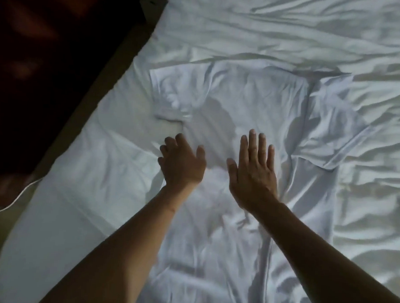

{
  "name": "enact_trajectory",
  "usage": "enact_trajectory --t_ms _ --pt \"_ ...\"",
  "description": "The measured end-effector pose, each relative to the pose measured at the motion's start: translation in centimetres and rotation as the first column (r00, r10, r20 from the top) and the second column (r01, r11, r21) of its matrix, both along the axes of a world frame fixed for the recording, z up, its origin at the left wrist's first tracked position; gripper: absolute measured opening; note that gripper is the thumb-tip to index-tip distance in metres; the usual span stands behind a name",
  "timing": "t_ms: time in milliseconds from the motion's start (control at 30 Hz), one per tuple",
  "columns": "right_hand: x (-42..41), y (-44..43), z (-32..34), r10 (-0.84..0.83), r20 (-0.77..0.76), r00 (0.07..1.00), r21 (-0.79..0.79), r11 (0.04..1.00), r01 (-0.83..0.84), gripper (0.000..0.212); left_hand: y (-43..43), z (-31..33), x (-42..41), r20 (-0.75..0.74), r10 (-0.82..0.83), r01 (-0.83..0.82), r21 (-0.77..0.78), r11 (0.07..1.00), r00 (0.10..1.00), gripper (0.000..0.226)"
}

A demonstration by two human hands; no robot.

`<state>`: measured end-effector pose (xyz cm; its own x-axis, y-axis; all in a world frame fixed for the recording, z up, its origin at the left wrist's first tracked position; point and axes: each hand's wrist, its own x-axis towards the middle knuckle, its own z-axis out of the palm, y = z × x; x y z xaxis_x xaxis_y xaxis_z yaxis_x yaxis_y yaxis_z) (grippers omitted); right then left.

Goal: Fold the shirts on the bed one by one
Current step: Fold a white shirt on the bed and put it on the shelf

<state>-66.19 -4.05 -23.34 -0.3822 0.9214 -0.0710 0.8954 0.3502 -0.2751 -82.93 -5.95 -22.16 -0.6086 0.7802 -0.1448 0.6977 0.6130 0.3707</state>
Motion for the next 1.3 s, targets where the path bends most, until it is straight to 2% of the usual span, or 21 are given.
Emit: enact_trajectory --t_ms 133,267,367,467,567,667,767,833,933,1033,1133,1300 --pt "-4.3 4.9 -0.3 0.023 0.000 1.000 0.033 0.999 -0.023 0.061 3.3 0.1 -2.4 0.138 0.185 -0.183 -0.032 0.983 0.973 0.059" --pt "-8.0 9.3 0.1 0.062 -0.079 0.995 0.016 0.998 -0.061 0.050 6.0 0.1 -4.2 0.219 0.201 -0.207 0.006 0.978 0.955 0.037" --pt "-10.3 13.2 0.3 0.040 -0.165 0.986 -0.018 0.999 -0.043 0.045 6.6 -0.4 -4.8 0.223 0.209 -0.217 0.014 0.976 0.952 0.031" --pt "-12.3 16.6 -0.3 -0.031 -0.254 0.967 -0.053 0.998 0.018 0.045 6.3 -1.7 -4.9 0.219 0.177 -0.193 0.057 0.980 0.960 0.028" --pt "-14.1 19.1 -0.9 -0.167 -0.321 0.932 -0.157 0.980 0.121 0.046 6.0 -2.9 -5.3 0.231 0.156 -0.184 0.107 0.977 0.961 0.026" --pt "-15.3 21.5 -1.6 -0.315 -0.341 0.886 -0.205 0.944 0.257 0.052 5.9 -3.4 -5.7 0.251 0.134 -0.171 0.129 0.977 0.959 0.024" --pt "-15.9 23.6 -1.8 -0.364 -0.304 0.880 -0.247 0.922 0.297 0.055 5.9 -3.9 -5.7 0.273 0.125 -0.167 0.135 0.977 0.954 0.027" --pt "-16.1 24.6 -1.4 -0.355 -0.296 0.887 -0.271 0.921 0.279 0.050 5.9 -4.0 -5.7 0.287 0.130 -0.175 0.140 0.975 0.949 0.029" --pt "-16.2 25.2 -0.5 -0.377 -0.333 0.864 -0.326 0.906 0.270 0.031 5.5 -3.6 -5.5 0.329 0.112 -0.177 0.178 0.968 0.938 0.028" --pt "-15.9 25.3 0.8 -0.412 -0.394 0.821 -0.333 0.897 0.291 0.019 5.0 -2.6 -4.8 0.286 0.083 -0.169 0.290 0.942 0.955 0.028" --pt "-14.6 25.1 2.0 -0.386 -0.445 0.808 -0.274 0.918 0.287 0.015 4.5 -0.7 -3.1 0.202 0.052 -0.133 0.412 0.902 0.978 0.030" --pt "-10.0 25.5 4.3 -0.365 -0.441 0.820 -0.152 0.931 0.332 0.015 3.4 0.6 1.4 0.041 -0.105 0.070 0.504 0.861 0.994 0.024"
